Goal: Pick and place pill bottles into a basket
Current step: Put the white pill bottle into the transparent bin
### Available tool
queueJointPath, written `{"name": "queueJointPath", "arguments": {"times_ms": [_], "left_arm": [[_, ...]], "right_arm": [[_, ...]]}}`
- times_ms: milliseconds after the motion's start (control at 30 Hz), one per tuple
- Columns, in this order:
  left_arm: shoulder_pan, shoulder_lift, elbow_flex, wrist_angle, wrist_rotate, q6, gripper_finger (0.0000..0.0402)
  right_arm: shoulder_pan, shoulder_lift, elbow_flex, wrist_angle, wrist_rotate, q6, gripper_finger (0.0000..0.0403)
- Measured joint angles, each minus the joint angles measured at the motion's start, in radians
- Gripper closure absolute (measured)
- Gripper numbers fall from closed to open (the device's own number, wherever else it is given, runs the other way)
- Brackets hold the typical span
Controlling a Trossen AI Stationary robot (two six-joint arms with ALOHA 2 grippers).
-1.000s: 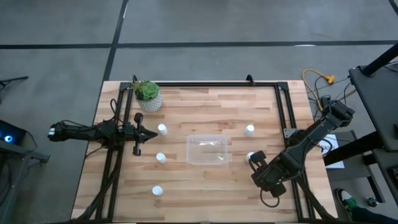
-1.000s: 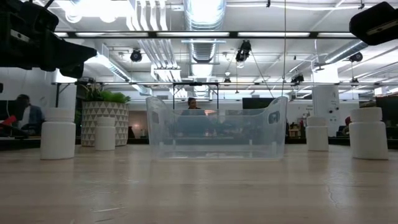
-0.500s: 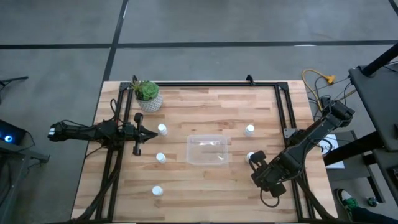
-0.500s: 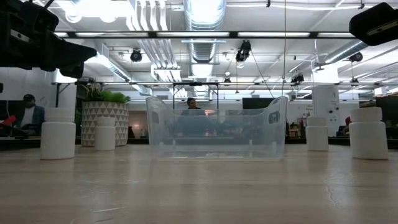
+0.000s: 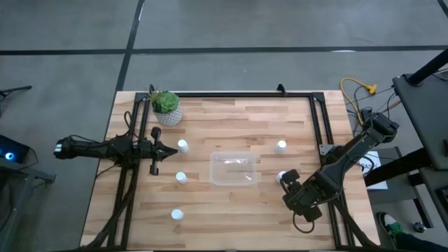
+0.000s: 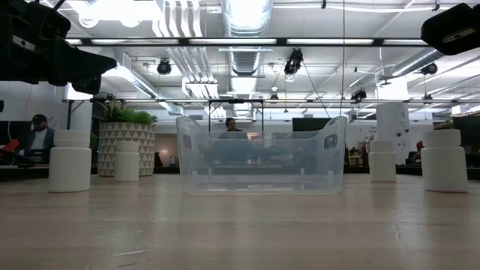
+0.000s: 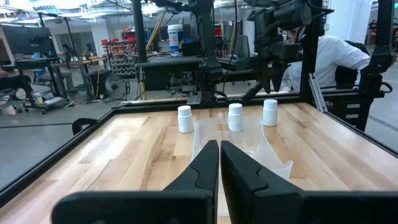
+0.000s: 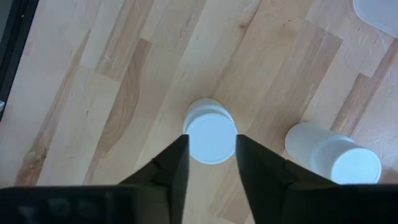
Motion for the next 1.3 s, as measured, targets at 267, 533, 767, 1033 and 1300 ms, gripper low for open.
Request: {"name": "queueJointPath", "arguments": {"times_ms": [267,533,767,1033,1300], "left_arm": [[0.000,0.000,0.000,0.000,0.000,0.000,0.0402],[0.000,0.000,0.000,0.000,0.000,0.000,0.0402],[0.000,0.000,0.000,0.000,0.000,0.000,0.0402],[0.000,0.000,0.000,0.000,0.000,0.000,0.0402],[0.000,0.000,0.000,0.000,0.000,0.000,0.0402]], "right_arm": [[0.000,0.000,0.000,0.000,0.002,0.000,0.0202],[0.000,0.000,0.000,0.002,0.002,0.000,0.0165],[0.000,0.000,0.000,0.029,0.002,-0.007,0.0154],[0.000,0.000,-0.004,0.032,0.001,0.016,0.0156],[0.000,0.000,-0.036,0.033,0.000,0.026,0.0160]]}}
